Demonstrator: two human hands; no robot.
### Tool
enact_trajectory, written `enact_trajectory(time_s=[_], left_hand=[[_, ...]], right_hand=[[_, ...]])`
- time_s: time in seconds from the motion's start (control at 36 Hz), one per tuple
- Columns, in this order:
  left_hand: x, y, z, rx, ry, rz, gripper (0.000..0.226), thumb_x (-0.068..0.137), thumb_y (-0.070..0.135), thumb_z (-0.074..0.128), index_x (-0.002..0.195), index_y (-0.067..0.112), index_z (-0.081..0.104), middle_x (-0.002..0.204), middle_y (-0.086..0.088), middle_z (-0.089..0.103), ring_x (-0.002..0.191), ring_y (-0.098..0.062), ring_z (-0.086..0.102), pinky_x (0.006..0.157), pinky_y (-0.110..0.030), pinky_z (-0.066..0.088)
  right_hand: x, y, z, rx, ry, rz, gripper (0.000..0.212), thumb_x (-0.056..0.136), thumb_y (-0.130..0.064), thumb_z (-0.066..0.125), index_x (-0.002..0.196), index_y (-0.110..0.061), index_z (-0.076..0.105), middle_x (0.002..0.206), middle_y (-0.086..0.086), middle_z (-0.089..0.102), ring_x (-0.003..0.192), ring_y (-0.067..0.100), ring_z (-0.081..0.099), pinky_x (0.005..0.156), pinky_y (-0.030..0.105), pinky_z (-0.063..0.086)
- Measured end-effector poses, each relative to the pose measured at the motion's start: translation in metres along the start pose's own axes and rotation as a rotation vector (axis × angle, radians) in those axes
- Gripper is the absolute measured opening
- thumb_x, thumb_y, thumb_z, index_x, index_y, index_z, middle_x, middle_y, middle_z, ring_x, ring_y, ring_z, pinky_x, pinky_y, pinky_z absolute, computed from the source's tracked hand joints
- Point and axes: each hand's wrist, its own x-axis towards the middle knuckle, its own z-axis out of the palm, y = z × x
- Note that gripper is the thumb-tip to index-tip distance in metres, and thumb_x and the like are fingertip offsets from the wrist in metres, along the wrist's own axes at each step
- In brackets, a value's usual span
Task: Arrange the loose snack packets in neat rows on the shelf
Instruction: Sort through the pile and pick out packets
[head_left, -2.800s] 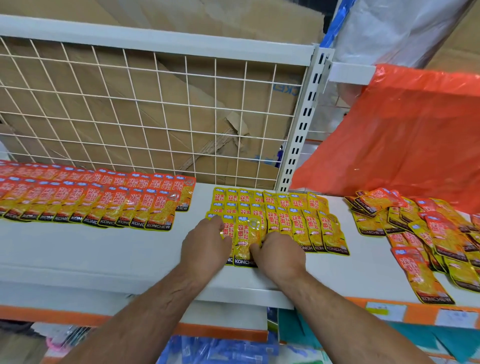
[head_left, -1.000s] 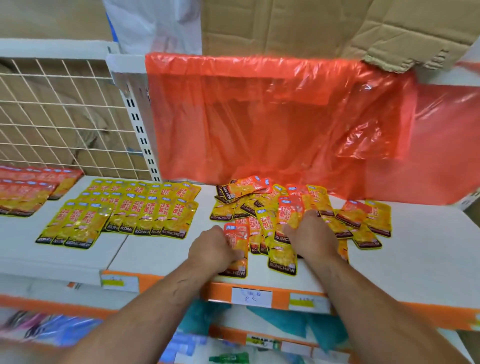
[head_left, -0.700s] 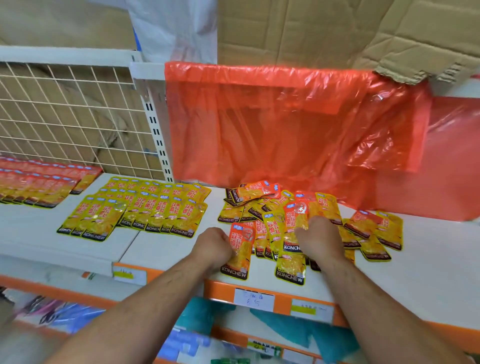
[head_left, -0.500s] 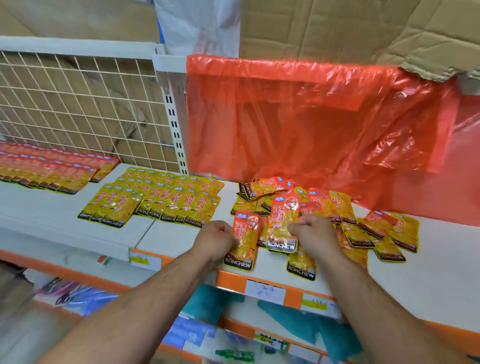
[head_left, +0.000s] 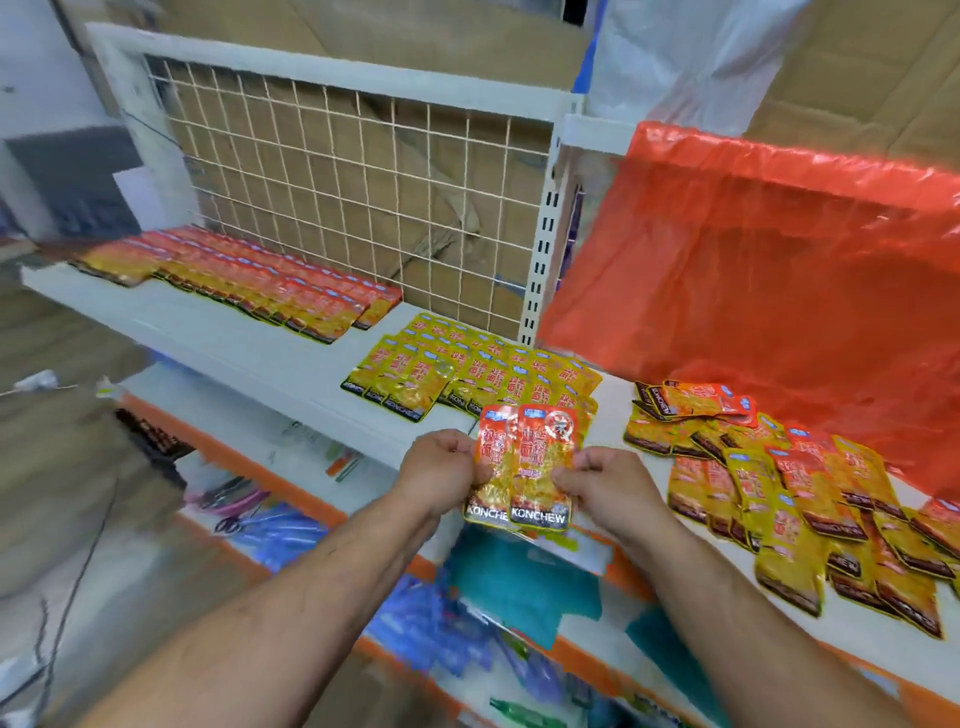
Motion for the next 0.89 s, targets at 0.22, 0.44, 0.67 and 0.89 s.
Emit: enact_trajectory(time_s=[0.22,0.44,0.67,0.89], left_hand=[[0.021,-0.017,-0.142,-0.034,0.067,0.009,0.021,0.076,-0.009,0.07,0.072,0.009,0.062,0.064,-0.003,0.061,0.056,-0.016,0.054,0.056,-0.022,0.043],[0.048,-0.041,-0.264,-0.078,0.167,-0.024,0.016,0.071,-0.003,0.075,0.07,0.01,0.068,0.077,-0.016,0.072,0.068,-0.024,0.063,0.068,-0.041,0.055],[0.08,-0.054,-0.333,-0.142,0.206,-0.033,0.014,0.078,-0.006,0.07,0.074,0.008,0.071,0.073,-0.014,0.071,0.061,-0.019,0.061,0.058,-0.025,0.046],[0.136,-0.045,-0.389,-0.171,0.283,-0.071,0.013,0.083,-0.01,0.064,0.079,0.002,0.066,0.057,-0.007,0.062,0.037,-0.007,0.051,0.039,-0.015,0.037]], right_hand=[[0.005,-0.065,0.13,-0.007,-0.068,-0.014,0.043,0.085,-0.012,0.073,0.049,-0.018,0.05,0.046,-0.006,0.044,0.049,0.016,0.039,0.051,0.025,0.032],[0.018,-0.124,0.239,-0.016,-0.149,-0.092,0.043,0.086,-0.013,0.073,0.058,-0.018,0.041,0.047,-0.007,0.039,0.049,0.014,0.035,0.051,0.027,0.027],[0.052,-0.157,0.313,-0.077,-0.175,-0.109,0.043,0.084,-0.013,0.074,0.053,-0.018,0.044,0.042,-0.011,0.041,0.045,0.009,0.036,0.046,0.026,0.026],[0.117,-0.19,0.374,-0.097,-0.261,-0.117,0.039,0.085,-0.019,0.074,0.056,-0.018,0.048,0.05,-0.004,0.046,0.047,0.014,0.044,0.054,0.025,0.034]])
